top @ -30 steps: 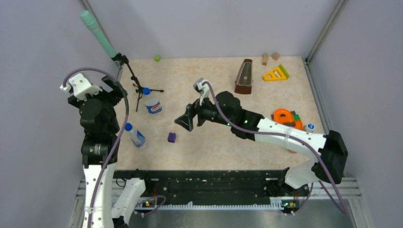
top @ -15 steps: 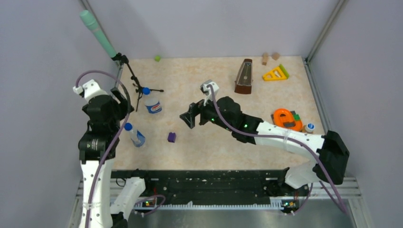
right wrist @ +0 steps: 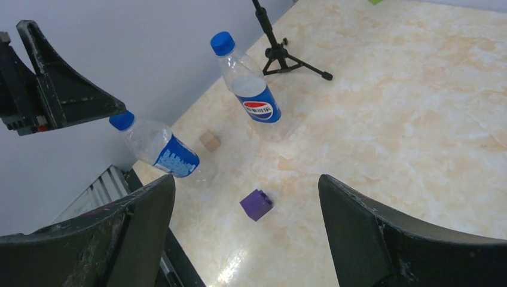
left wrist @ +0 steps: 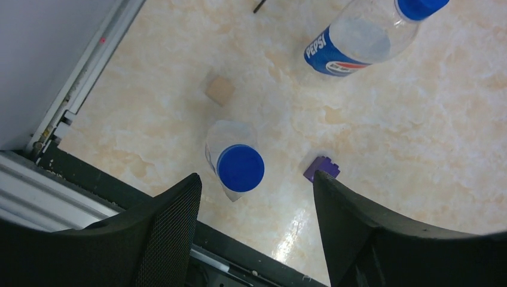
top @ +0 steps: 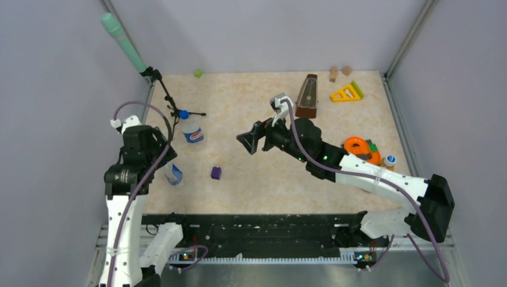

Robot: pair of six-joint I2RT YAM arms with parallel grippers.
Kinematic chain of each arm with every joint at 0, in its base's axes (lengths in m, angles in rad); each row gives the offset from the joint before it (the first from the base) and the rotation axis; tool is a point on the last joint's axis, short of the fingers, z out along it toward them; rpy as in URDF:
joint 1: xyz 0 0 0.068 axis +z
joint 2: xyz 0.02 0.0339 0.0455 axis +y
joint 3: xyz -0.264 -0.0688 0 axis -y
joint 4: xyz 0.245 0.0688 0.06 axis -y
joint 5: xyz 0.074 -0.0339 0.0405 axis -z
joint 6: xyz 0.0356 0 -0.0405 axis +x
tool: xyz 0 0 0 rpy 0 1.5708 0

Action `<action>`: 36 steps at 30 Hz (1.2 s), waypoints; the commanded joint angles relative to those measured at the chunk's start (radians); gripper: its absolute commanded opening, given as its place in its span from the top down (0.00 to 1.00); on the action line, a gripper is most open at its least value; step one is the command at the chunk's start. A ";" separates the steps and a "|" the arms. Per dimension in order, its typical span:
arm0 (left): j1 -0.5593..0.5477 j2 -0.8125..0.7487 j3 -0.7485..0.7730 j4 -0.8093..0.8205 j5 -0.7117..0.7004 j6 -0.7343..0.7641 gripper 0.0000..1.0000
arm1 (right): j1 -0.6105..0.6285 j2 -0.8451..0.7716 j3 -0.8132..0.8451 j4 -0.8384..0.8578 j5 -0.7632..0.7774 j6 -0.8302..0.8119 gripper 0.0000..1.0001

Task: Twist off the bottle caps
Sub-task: Pick up the plastic bottle at the center of the board.

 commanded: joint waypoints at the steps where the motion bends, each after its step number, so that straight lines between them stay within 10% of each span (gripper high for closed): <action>1: 0.003 0.022 -0.025 0.002 0.077 0.022 0.29 | -0.014 -0.006 -0.006 0.022 -0.033 0.012 0.12; 36: 0.003 0.002 -0.189 0.190 -0.041 0.133 0.42 | -0.029 0.021 -0.010 0.022 -0.053 0.015 0.10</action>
